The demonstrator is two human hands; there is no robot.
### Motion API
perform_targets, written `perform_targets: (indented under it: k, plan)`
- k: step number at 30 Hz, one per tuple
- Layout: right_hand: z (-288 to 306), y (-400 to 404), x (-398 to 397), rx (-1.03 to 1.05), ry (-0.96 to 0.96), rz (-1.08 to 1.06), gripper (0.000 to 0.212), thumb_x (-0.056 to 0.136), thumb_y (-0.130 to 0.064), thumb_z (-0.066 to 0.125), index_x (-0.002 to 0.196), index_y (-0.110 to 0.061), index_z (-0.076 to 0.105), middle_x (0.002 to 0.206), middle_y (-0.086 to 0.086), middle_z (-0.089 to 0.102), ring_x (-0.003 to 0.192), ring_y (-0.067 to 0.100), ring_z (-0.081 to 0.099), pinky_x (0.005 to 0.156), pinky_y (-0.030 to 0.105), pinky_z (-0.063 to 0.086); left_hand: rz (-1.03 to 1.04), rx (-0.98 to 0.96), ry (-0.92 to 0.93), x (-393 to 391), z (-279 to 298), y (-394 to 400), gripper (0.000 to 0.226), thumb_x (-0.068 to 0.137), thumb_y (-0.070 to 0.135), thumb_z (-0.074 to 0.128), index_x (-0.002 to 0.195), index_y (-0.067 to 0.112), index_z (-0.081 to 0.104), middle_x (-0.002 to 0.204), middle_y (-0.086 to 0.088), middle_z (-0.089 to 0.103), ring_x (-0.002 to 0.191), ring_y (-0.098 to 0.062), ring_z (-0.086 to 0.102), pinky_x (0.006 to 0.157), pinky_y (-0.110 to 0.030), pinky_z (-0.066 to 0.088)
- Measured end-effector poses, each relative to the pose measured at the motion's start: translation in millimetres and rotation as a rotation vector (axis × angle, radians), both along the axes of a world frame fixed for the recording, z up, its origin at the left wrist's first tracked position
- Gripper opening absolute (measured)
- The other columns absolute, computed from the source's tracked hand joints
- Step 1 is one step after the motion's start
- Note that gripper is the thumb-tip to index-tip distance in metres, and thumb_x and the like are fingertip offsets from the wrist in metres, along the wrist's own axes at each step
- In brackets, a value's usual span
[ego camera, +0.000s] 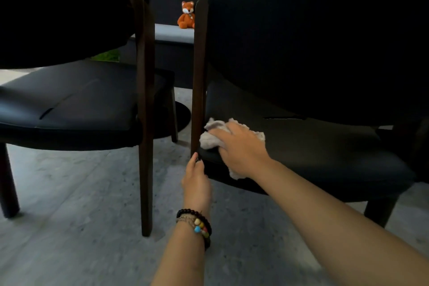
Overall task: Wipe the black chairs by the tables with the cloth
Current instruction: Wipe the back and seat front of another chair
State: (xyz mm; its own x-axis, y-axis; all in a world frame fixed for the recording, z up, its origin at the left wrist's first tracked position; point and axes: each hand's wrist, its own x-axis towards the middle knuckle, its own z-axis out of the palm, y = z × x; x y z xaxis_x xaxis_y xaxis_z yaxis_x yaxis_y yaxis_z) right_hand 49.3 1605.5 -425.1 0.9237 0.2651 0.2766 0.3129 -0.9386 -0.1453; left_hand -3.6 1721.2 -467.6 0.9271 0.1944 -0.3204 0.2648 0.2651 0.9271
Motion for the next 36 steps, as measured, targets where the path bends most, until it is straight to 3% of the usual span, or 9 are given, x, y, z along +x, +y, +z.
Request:
perform_targets:
  k: [5, 8, 13, 17, 22, 25, 29, 33, 36]
  plan:
    - [0.3, 3.5, -9.1, -0.123, 0.041, -0.003, 0.057, 0.092, -0.022, 0.052, 0.144, -0.039, 0.035, 0.147, 0.007, 0.031, 0.133, 0.032, 0.034, 0.104, 0.047, 0.035, 0.052, 0.044, 0.02, 3.5, -4.5, -6.6, 0.039, 0.101, 0.034, 0.036, 0.139, 0.044, 0.039, 0.151, -0.004, 0.031, 0.135, -0.025, 0.036, 0.113, -0.05, 0.031]
    - [-4.1, -21.8, -31.9, -0.028, 0.019, -0.024, 0.055, 0.092, -0.019, 0.05, 0.142, -0.04, 0.04, 0.147, 0.004, 0.032, 0.132, 0.027, 0.036, 0.102, 0.04, 0.036, 0.068, 0.029, 0.017, 5.0, -3.8, -8.1, 0.039, 0.1, 0.038, 0.04, 0.139, 0.042, 0.039, 0.15, -0.004, 0.031, 0.133, -0.026, 0.037, 0.112, -0.05, 0.033]
    - [9.8, 22.3, -14.8, 0.043, 0.097, -0.064, 0.05, 0.095, -0.02, 0.05, 0.142, -0.035, 0.041, 0.147, 0.003, 0.035, 0.137, 0.029, 0.03, 0.112, 0.048, 0.026, 0.079, -0.204, 0.004, -2.3, 7.2, -9.7, 0.053, 0.098, 0.06, 0.026, 0.141, 0.033, 0.043, 0.148, -0.001, 0.039, 0.13, -0.022, 0.04, 0.107, -0.046, 0.036]
    - [11.6, 49.8, -9.1, -0.084, 0.115, -0.013, 0.049, 0.096, -0.026, 0.049, 0.144, -0.03, 0.04, 0.149, 0.007, 0.031, 0.139, 0.035, 0.025, 0.113, 0.056, 0.023, 0.045, -0.308, 0.017, -2.0, 3.9, 7.6, 0.066, 0.093, 0.07, 0.017, 0.138, 0.032, 0.048, 0.142, -0.002, 0.047, 0.129, -0.027, 0.044, 0.101, -0.049, 0.037]
    - [7.2, -12.7, -39.8, -0.04, 0.145, -0.009, 0.056, 0.09, -0.025, 0.042, 0.144, -0.037, 0.038, 0.156, 0.005, 0.025, 0.145, 0.028, 0.02, 0.113, 0.054, 0.021, 0.019, -0.192, 0.053, -4.8, 7.7, 4.2, 0.039, 0.098, 0.047, 0.042, 0.136, 0.037, 0.042, 0.141, 0.002, 0.044, 0.125, -0.022, 0.045, 0.096, -0.041, 0.041]
    - [2.8, -46.2, -54.0, 0.008, 0.078, -0.115, 0.06, 0.089, -0.012, 0.051, 0.141, -0.042, 0.041, 0.152, 0.0, 0.031, 0.141, 0.022, 0.026, 0.109, 0.042, 0.028, 0.049, -0.158, 0.095, 1.2, 7.3, -1.6, 0.05, 0.098, 0.03, 0.049, 0.144, 0.038, 0.032, 0.146, -0.001, 0.04, 0.125, -0.019, 0.043, 0.101, -0.042, 0.041]
    - [10.0, -4.9, -26.8, 0.071, 0.143, -0.043, 0.053, 0.087, -0.029, 0.046, 0.139, -0.038, 0.044, 0.143, 0.002, 0.038, 0.136, 0.029, 0.032, 0.11, 0.051, 0.029, 0.075, -0.197, 0.142, 2.0, 6.0, -20.3, 0.054, 0.098, 0.037, 0.048, 0.147, 0.042, 0.027, 0.147, -0.002, 0.039, 0.125, -0.025, 0.044, 0.092, -0.046, 0.044]
    - [5.1, -10.7, -21.7, -0.008, 0.075, 0.003, 0.054, 0.09, -0.016, 0.053, 0.139, -0.036, 0.046, 0.143, 0.002, 0.038, 0.133, 0.028, 0.036, 0.108, 0.048, 0.033, 0.098, -0.261, 0.11, 0.9, 0.7, -37.9, 0.055, 0.098, 0.039, 0.048, 0.146, 0.047, 0.023, 0.137, 0.002, 0.049, 0.108, -0.025, 0.053, 0.075, -0.045, 0.052]
    - [-1.1, -60.4, -42.8, 0.008, 0.066, -0.01, 0.06, 0.088, -0.012, 0.05, 0.14, -0.041, 0.046, 0.151, 0.0, 0.035, 0.14, 0.023, 0.03, 0.11, 0.046, 0.031, 0.078, -0.278, 0.124, 2.1, -1.4, -44.7, 0.075, 0.095, 0.039, 0.056, 0.147, 0.053, 0.004, 0.141, 0.003, 0.043, 0.114, -0.027, 0.052, 0.062, -0.039, 0.053]
